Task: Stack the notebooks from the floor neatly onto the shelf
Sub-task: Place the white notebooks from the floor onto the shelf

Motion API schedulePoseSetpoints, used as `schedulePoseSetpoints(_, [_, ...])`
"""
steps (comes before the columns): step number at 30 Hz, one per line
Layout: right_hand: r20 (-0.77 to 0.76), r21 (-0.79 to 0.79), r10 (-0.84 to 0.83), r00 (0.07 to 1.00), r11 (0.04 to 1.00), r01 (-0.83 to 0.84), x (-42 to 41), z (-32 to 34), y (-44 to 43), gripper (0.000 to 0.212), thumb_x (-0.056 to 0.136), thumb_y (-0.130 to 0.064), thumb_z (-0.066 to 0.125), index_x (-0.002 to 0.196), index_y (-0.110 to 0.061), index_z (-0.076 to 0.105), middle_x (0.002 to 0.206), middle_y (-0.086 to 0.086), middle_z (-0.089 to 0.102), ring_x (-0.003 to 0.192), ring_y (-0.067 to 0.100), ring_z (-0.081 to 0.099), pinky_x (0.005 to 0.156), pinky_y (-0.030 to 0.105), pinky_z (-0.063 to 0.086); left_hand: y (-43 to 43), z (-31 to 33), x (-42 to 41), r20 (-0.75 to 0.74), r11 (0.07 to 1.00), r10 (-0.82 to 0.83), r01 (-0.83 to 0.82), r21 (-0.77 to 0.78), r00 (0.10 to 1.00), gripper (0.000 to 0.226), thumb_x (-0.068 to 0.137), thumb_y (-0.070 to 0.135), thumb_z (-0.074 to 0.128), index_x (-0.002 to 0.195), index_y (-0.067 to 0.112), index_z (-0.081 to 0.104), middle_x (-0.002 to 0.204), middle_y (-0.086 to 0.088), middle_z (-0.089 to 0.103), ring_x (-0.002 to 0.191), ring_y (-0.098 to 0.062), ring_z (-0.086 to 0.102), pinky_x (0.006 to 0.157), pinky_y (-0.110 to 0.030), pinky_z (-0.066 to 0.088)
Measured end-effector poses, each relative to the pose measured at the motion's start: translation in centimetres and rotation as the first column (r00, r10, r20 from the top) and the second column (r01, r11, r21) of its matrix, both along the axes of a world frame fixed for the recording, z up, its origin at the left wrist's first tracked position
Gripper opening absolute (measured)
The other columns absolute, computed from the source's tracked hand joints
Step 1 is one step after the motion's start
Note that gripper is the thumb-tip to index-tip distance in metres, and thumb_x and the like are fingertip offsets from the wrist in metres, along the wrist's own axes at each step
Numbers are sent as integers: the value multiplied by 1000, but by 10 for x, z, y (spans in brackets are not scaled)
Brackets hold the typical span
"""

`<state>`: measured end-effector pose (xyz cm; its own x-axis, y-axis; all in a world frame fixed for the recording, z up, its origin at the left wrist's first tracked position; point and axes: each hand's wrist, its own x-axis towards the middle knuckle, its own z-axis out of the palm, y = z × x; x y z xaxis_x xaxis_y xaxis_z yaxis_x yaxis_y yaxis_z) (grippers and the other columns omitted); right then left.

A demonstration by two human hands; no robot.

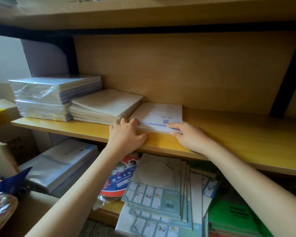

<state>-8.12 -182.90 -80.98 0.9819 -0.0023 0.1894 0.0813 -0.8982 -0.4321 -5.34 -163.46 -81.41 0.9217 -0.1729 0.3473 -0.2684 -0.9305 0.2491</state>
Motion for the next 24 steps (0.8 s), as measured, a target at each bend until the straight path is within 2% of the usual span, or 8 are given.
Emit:
schedulePoseSetpoints(3, [15,-4,4,1000,1000,-4,-1,0,1,40,98,-30,46,137,-34,46,147,-6,40,136,20,35,112,37,30,-3,-2,-4,-2,999,34,-34,14,999,59,85,57,44,135,28,45,138,-11,43,127,-32,36,103,-43,25])
schedulePoseSetpoints(7, [65,53,-37,997,998,34,1,-1,8,39,98,-24,46,137,-30,48,146,-4,43,133,19,40,105,31,35,-8,-13,-15,108,994,43,-53,97,993,56,94,52,29,139,21,42,147,-8,38,141,-27,22,109,-42,22])
schedulePoseSetpoints(11, [95,14,-120,988,993,120,6,-4,11,38,98,-28,44,135,-36,48,144,-2,46,122,23,51,95,34,46,-11,-20,-25,112,987,18,-35,156,994,60,96,50,18,131,11,46,141,-9,44,132,-24,39,106,-37,31])
schedulePoseSetpoints(16, [109,16,-121,987,993,120,7,-8,11,39,97,-32,47,135,-33,49,142,-2,49,127,23,47,100,37,42,-9,-16,-21,49,984,1,-9,179,999,70,94,56,16,136,6,41,145,-14,39,132,-25,39,111,-40,28])
schedulePoseSetpoints(18, [214,-11,-117,970,992,122,-1,-7,14,40,95,-29,50,135,-27,49,143,0,45,130,23,43,103,36,37,-12,-12,-23,14,980,4,-7,201,1000,71,94,57,18,138,5,39,148,-17,35,134,-27,37,111,-41,27])
schedulePoseSetpoints(20, [471,-103,-21,882,992,78,-22,-8,23,34,93,-20,52,127,-20,56,137,2,49,127,23,43,104,34,34,-11,-7,-26,-18,977,4,0,212,1000,72,95,56,20,141,3,34,151,-19,28,137,-29,31,111,-42,24])
schedulePoseSetpoints(22, [655,-100,109,748,993,-57,-54,-21,37,26,87,-10,53,110,-14,63,117,3,58,114,20,51,98,32,37,-5,-9,-30,-35,983,-16,22,182,999,70,95,56,22,141,6,34,152,-18,25,140,-28,26,111,-42,22])
schedulePoseSetpoints(24, [696,-95,213,685,974,-205,-89,-48,48,21,82,-5,52,97,-11,64,100,2,60,99,18,53,87,31,39,8,-22,-44,89,994,-62,54,94,994,64,94,54,29,137,8,41,150,-16,32,138,-29,29,110,-41,24])
